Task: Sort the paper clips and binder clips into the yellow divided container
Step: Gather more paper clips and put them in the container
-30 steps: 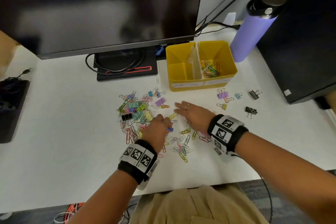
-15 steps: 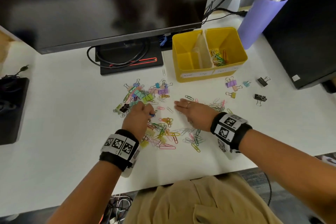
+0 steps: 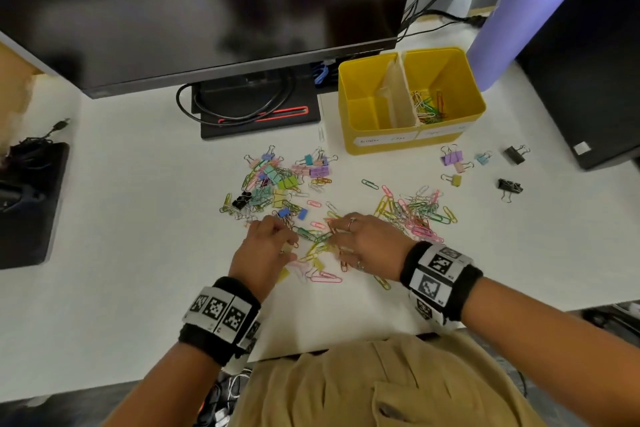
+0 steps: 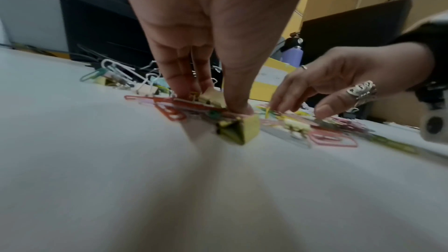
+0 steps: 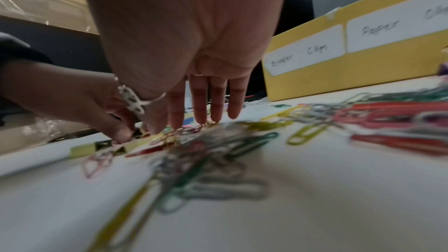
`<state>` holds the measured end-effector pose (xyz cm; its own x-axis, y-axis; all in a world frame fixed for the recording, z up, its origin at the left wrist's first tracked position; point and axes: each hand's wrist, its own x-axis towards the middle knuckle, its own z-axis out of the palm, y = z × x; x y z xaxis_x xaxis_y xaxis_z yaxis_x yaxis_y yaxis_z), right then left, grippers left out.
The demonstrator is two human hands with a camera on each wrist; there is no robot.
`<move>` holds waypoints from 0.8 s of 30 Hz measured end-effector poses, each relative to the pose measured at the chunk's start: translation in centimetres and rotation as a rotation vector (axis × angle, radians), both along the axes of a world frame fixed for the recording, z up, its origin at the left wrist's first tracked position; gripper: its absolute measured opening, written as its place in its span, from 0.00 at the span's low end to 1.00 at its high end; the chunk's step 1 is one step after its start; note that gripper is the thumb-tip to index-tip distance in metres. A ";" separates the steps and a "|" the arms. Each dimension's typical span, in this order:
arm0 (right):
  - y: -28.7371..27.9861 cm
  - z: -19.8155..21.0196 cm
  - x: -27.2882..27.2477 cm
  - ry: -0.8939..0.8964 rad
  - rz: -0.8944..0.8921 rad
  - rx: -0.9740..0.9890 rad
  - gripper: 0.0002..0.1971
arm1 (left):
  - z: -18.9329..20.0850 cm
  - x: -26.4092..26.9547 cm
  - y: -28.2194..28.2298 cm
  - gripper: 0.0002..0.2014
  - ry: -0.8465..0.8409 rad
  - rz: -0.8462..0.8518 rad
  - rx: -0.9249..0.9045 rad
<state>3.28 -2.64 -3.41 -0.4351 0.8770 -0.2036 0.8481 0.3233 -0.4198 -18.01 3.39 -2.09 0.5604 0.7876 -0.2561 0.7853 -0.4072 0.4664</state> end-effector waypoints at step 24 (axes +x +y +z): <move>2.8 3.2 -1.9 0.130 -0.050 -0.189 0.12 | 1.5 -2.5 3.4 0.09 -0.044 0.265 0.247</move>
